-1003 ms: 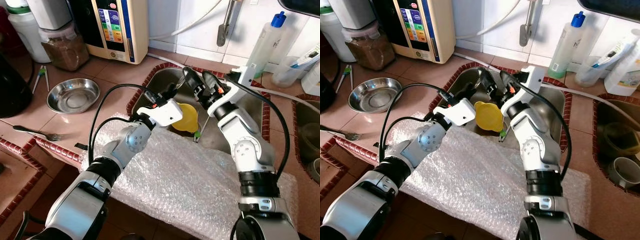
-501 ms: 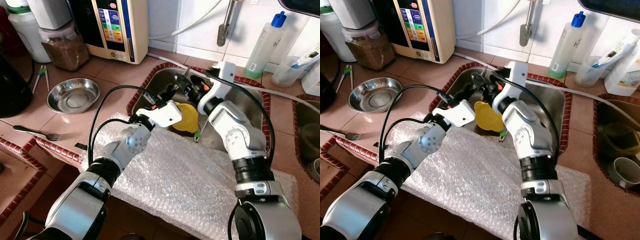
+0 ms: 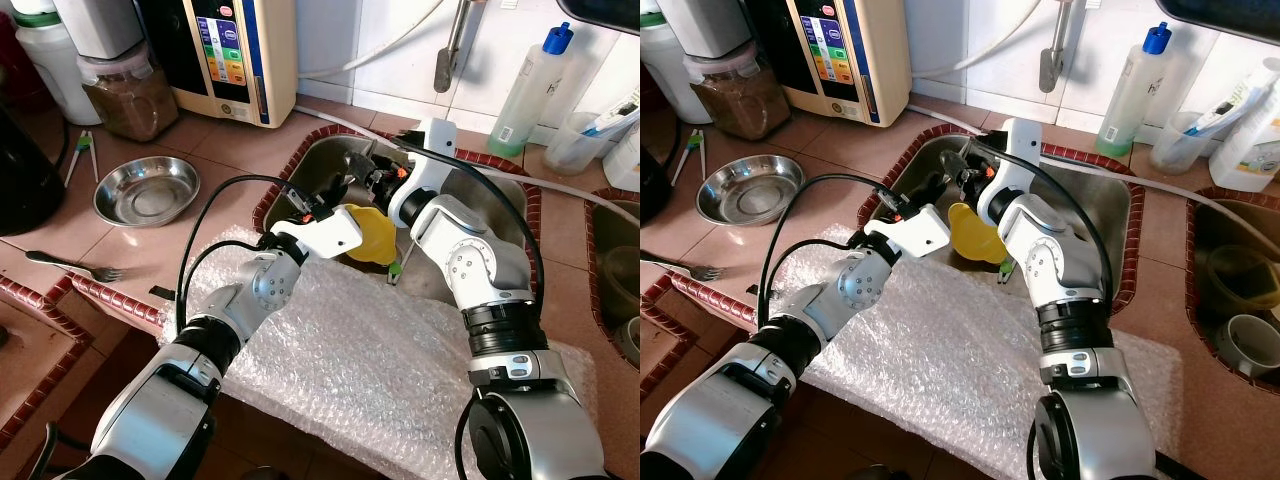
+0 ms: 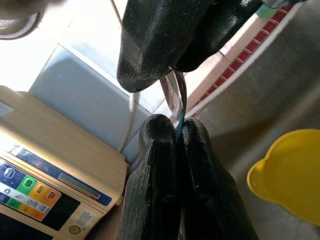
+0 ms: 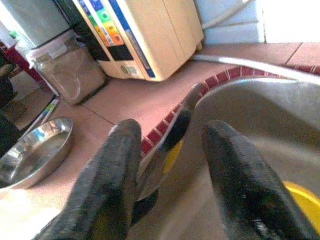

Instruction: Kitchen organization

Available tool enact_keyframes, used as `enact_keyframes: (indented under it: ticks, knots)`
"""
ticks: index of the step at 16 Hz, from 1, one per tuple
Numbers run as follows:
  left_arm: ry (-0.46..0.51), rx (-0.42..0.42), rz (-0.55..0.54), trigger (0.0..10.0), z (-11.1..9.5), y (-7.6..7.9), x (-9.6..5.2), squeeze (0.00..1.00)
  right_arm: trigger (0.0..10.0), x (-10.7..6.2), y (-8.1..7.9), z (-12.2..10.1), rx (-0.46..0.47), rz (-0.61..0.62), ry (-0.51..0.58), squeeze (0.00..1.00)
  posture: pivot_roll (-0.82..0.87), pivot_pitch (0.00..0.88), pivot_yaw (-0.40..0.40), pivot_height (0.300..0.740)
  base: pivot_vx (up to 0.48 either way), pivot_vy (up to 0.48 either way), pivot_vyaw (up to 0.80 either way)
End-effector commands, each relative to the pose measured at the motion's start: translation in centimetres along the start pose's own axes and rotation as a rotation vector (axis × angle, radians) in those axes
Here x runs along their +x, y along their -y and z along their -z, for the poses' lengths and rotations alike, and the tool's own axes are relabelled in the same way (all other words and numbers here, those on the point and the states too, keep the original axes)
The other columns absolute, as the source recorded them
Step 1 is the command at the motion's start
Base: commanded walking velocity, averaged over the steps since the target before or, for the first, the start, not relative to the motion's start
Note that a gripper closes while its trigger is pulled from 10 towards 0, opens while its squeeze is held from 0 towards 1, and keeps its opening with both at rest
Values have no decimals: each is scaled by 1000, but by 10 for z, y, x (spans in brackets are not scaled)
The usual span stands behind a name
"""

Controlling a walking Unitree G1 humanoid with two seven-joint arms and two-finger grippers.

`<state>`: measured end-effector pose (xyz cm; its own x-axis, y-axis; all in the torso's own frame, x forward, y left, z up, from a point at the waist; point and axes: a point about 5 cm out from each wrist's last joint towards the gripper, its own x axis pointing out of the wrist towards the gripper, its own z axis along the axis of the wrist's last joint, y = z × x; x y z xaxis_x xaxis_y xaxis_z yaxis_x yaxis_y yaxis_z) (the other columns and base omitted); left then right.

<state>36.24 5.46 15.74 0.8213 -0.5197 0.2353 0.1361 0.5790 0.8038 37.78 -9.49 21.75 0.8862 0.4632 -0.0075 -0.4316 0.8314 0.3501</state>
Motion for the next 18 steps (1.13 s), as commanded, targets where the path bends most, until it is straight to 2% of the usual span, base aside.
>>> enact_keyframes:
  ticks: [1,5,10,11,12,17,18]
  knots:
    - [67,9,-25,10000,-10,-2,3,0,0,-4,19,2,5,111,-25,0,-50,101,38,740,0,0,0]
    - [74,24,-32,10000,-10,-2,2,0,0,-5,25,8,18,153,-47,0,-46,98,38,740,0,0,0]
    - [65,0,-74,10000,-6,-11,0,0,0,-5,30,11,96,199,-28,0,-30,99,39,740,0,0,0]
    - [66,-19,-88,10000,-6,-13,0,455,0,-5,29,13,119,200,-28,0,-24,99,40,740,0,0,0]
    - [67,-29,-87,10000,-6,-14,0,1000,0,-5,29,15,125,204,-29,0,-19,98,42,740,0,0,0]
    - [90,-51,-77,10000,-9,-19,1,1000,0,-4,32,19,177,246,-8,0,-4,107,53,740,0,0,0]
    - [105,-90,-76,10000,-11,-21,1,1000,0,-4,34,19,180,268,3,0,-4,113,54,740,0,0,0]
